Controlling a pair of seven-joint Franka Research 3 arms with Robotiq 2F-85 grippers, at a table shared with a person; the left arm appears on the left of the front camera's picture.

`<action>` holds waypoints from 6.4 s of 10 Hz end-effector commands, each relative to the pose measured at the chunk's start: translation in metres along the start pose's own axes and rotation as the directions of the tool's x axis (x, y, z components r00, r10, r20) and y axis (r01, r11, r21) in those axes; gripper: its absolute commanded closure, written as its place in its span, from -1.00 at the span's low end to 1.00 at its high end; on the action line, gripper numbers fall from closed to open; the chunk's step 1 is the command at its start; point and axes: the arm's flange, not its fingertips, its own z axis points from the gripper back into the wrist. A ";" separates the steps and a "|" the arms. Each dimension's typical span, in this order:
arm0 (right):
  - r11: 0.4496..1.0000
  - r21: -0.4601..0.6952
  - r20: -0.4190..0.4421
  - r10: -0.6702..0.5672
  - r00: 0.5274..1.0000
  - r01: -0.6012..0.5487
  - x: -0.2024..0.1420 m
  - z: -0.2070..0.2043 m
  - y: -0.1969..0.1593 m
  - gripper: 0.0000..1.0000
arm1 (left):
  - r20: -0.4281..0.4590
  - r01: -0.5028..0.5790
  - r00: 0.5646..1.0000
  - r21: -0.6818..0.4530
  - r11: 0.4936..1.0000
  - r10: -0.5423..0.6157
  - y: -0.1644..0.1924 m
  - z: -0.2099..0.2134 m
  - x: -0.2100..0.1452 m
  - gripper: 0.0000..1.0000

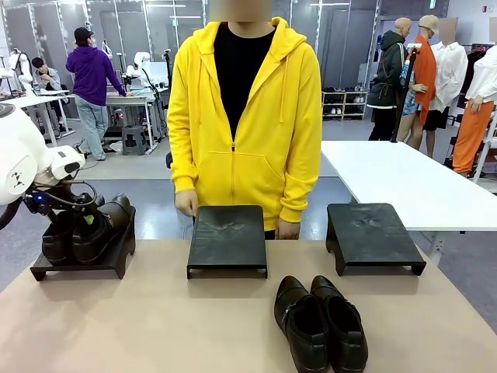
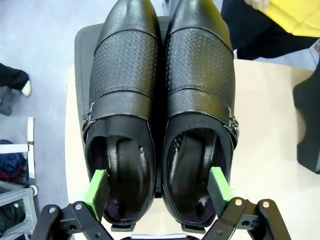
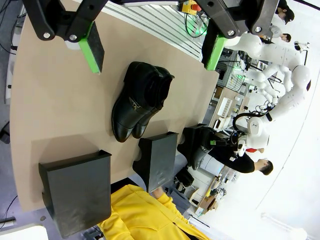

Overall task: Place the shoes on the stand as instructed by the person.
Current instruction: Pick up one pair of Shoes and place it on the Shoes Stand indicated by the person, then pick up another pair of Shoes and place it on the Shoes Stand indicated by the person.

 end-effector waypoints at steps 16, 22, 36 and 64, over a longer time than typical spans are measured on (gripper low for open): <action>1.000 0.009 0.005 0.010 1.000 -0.010 0.000 0.000 0.001 -1.00 | -0.172 -0.181 0.981 -0.661 0.728 0.088 0.114 0.174 -0.098 -1.00; 1.000 0.009 0.005 0.010 1.000 -0.010 0.000 0.000 0.001 -1.00 | -0.171 -0.189 0.979 -0.967 0.171 0.114 0.246 0.134 -0.228 -1.00; 1.000 0.009 0.005 0.010 1.000 -0.010 0.000 0.000 0.001 -1.00 | -0.167 -0.180 0.974 -0.981 0.075 0.150 0.262 0.087 -0.250 -1.00; 0.707 -0.560 -0.653 -0.057 0.755 -0.431 -0.106 -0.407 0.119 -1.00 | -0.167 -0.180 0.974 -0.981 0.075 0.150 0.262 0.087 -0.250 -1.00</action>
